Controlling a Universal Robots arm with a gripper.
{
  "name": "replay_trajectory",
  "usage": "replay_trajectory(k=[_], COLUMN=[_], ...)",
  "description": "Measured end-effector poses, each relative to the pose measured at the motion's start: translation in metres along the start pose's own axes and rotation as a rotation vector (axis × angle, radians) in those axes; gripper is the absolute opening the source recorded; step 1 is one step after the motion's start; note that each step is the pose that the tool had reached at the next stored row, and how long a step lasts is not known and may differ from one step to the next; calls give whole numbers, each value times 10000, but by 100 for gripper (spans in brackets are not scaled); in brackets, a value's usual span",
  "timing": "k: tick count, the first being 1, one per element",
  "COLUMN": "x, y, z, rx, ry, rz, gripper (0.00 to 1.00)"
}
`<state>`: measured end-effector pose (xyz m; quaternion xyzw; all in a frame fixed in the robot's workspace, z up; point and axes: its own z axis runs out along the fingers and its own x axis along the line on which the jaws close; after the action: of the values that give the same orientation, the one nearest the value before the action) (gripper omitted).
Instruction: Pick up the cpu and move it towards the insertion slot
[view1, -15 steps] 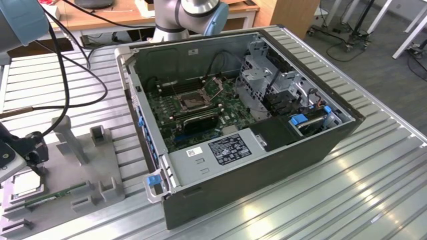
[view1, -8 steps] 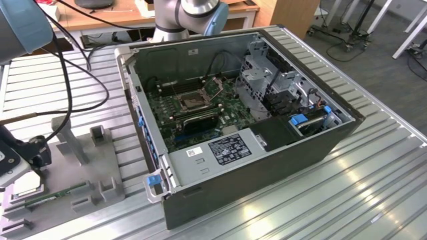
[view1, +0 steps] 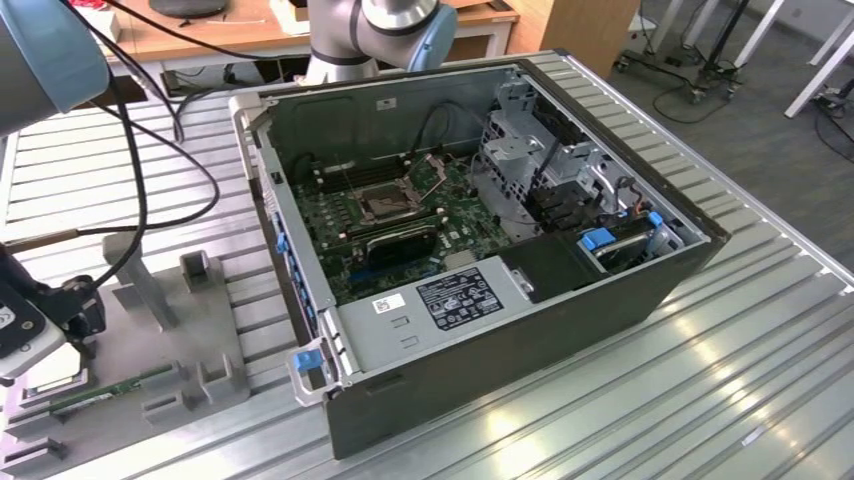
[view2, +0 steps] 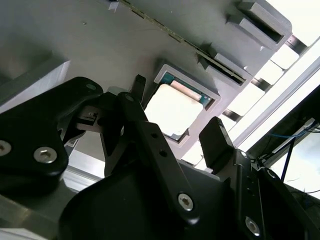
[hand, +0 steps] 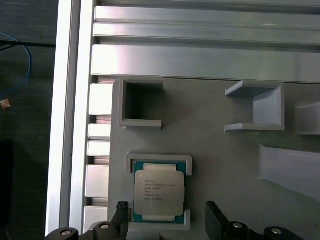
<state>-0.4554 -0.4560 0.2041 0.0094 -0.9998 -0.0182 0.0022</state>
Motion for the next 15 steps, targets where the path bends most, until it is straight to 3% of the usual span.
replay_trajectory(k=[7,15], x=[-1,-3], y=[54,87], z=[34,136], rx=[0,0], ry=[-1,-1], rz=[-1,-2], gripper=[71,71])
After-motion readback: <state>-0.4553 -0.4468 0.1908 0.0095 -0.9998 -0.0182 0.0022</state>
